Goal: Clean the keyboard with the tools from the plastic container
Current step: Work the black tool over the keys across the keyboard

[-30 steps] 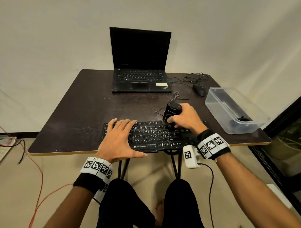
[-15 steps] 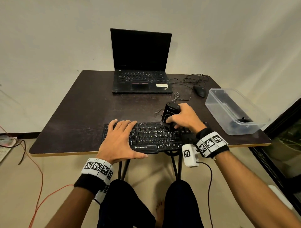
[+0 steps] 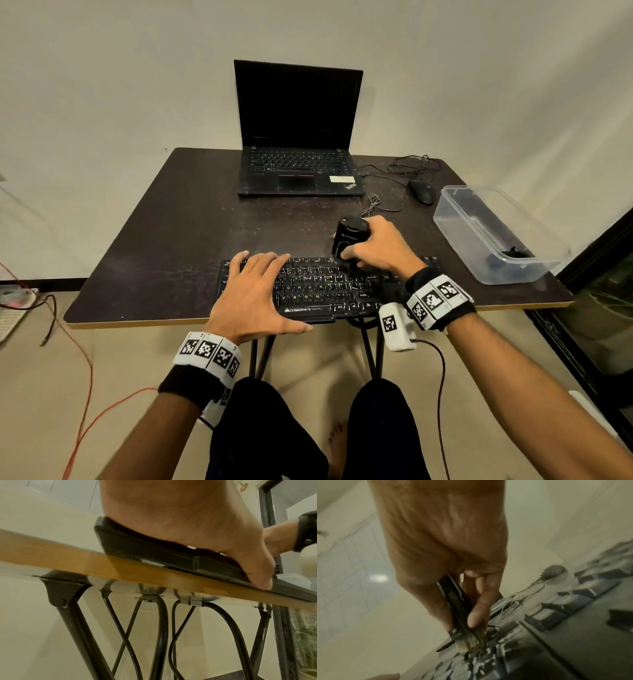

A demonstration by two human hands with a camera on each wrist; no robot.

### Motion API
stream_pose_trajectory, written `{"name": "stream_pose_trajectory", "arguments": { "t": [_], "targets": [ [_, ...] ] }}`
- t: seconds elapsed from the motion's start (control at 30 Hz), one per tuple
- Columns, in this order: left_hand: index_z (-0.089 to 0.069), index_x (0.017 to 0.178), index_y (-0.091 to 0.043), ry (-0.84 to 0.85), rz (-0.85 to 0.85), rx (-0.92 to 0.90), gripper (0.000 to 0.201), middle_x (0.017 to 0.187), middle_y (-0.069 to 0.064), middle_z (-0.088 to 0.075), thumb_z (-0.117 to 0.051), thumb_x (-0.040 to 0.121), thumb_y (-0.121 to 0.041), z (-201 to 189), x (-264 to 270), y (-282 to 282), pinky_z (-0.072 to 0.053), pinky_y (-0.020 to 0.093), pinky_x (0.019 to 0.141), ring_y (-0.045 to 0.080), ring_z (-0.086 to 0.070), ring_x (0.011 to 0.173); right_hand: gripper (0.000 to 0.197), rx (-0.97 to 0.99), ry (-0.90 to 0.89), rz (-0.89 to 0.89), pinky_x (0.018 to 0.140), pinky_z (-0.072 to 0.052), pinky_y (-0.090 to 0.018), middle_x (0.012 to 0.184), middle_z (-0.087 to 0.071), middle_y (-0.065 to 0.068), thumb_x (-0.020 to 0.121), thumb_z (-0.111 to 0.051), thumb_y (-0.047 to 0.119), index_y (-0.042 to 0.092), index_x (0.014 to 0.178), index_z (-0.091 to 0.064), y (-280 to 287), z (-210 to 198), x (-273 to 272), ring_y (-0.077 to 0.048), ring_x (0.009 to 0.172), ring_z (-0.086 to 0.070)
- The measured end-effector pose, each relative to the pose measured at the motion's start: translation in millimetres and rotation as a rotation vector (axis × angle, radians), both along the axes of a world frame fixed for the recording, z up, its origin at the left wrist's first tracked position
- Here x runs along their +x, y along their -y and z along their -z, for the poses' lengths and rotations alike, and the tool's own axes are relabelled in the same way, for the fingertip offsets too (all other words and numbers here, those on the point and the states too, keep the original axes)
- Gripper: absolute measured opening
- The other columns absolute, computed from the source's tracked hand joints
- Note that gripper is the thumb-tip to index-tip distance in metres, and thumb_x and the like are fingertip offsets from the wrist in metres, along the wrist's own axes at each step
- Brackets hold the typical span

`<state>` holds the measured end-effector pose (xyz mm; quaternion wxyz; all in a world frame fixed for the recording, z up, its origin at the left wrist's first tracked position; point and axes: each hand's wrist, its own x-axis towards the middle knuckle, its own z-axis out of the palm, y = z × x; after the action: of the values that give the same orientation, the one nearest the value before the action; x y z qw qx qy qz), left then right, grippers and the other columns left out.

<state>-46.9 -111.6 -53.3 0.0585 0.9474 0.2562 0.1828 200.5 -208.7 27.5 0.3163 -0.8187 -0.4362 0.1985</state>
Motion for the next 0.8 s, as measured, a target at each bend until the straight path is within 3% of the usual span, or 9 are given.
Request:
{"name": "stream_pose_trajectory", "arguments": {
  "t": [0.07, 0.17, 0.27, 0.4, 0.47, 0.53, 0.67, 0.8],
  "targets": [
    [-0.044, 0.153, -0.017, -0.002, 0.004, -0.003, 0.133, 0.147, -0.001, -0.051, -0.055, 0.052, -0.103, 0.0, 0.7, 0.4, -0.005, 0.047, 0.128, 0.019, -0.045, 0.140, 0.024, 0.007, 0.069, 0.022, 0.083, -0.064, -0.044, 0.091, -0.079, 0.002, 0.070, -0.087, 0.023, 0.026, 0.090, -0.073, 1.3, 1.2, 0.1, -0.024, 0.083, -0.076],
    [-0.045, 0.152, -0.016, 0.011, 0.003, -0.005, 0.133, 0.146, -0.001, -0.052, -0.056, 0.052, -0.103, 0.1, 0.0, -0.4, -0.006, 0.047, 0.128, 0.019, -0.045, 0.139, 0.036, -0.065, 0.037, -0.085, 0.090, -0.062, -0.041, 0.095, -0.080, 0.007, 0.065, -0.087, 0.031, 0.027, 0.100, -0.077, 1.7, 0.0, -3.0, -0.017, 0.092, -0.074],
    [-0.045, 0.152, -0.016, 0.009, 0.004, 0.000, 0.133, 0.145, -0.001, -0.052, -0.055, 0.052, -0.103, 0.5, 0.0, 0.0, -0.007, 0.047, 0.128, 0.019, -0.046, 0.139, 0.031, -0.036, 0.083, -0.009, 0.088, -0.059, -0.036, 0.097, -0.078, 0.004, 0.071, -0.089, 0.027, 0.023, 0.099, -0.076, 1.6, -3.8, -0.1, -0.021, 0.095, -0.072],
    [-0.045, 0.152, -0.017, 0.014, 0.003, -0.008, 0.133, 0.145, -0.001, -0.052, -0.055, 0.051, -0.104, 1.5, -0.2, -0.6, -0.008, 0.048, 0.128, 0.019, -0.045, 0.139, 0.044, -0.057, 0.038, -0.082, 0.091, -0.062, -0.042, 0.097, -0.080, 0.006, 0.060, -0.086, 0.034, 0.025, 0.102, -0.078, 0.7, -1.1, -8.1, -0.017, 0.094, -0.075],
    [-0.045, 0.152, -0.017, 0.006, 0.000, -0.006, 0.134, 0.145, -0.001, -0.052, -0.054, 0.051, -0.104, 1.7, 0.4, -0.4, -0.008, 0.048, 0.128, 0.019, -0.045, 0.139, 0.041, -0.049, 0.009, -0.049, 0.089, -0.062, -0.041, 0.095, -0.079, 0.004, 0.061, -0.087, 0.032, 0.023, 0.100, -0.077, -2.0, -1.8, -6.3, -0.017, 0.093, -0.074],
    [-0.045, 0.152, -0.016, 0.006, 0.001, -0.003, 0.134, 0.145, -0.001, -0.052, -0.053, 0.051, -0.104, 1.3, 0.6, -0.3, -0.008, 0.048, 0.128, 0.019, -0.045, 0.139, 0.031, 0.001, 0.060, -0.003, 0.085, -0.059, -0.034, 0.095, -0.077, 0.002, 0.070, -0.089, 0.023, 0.019, 0.097, -0.075, -3.7, -1.0, -5.8, -0.020, 0.092, -0.071],
    [-0.046, 0.151, -0.016, 0.019, 0.007, -0.006, 0.133, 0.144, 0.000, -0.053, -0.055, 0.051, -0.103, 0.8, -0.2, 0.3, -0.009, 0.048, 0.127, 0.020, -0.046, 0.138, 0.024, -0.031, 0.067, -0.121, 0.074, -0.054, -0.031, 0.088, -0.075, 0.002, 0.073, -0.088, 0.018, 0.018, 0.092, -0.074, -8.5, -0.1, -14.2, -0.017, 0.079, -0.068],
    [-0.047, 0.150, -0.015, 0.028, 0.011, 0.001, 0.133, 0.143, 0.001, -0.054, -0.056, 0.051, -0.103, 0.4, 0.0, 0.8, -0.009, 0.048, 0.127, 0.021, -0.047, 0.137, 0.020, 0.009, 0.133, -0.036, 0.073, -0.047, -0.027, 0.090, -0.073, 0.001, 0.075, -0.085, 0.017, 0.023, 0.086, -0.069, -15.3, -0.2, -14.8, -0.021, 0.088, -0.068]
  ]
}}
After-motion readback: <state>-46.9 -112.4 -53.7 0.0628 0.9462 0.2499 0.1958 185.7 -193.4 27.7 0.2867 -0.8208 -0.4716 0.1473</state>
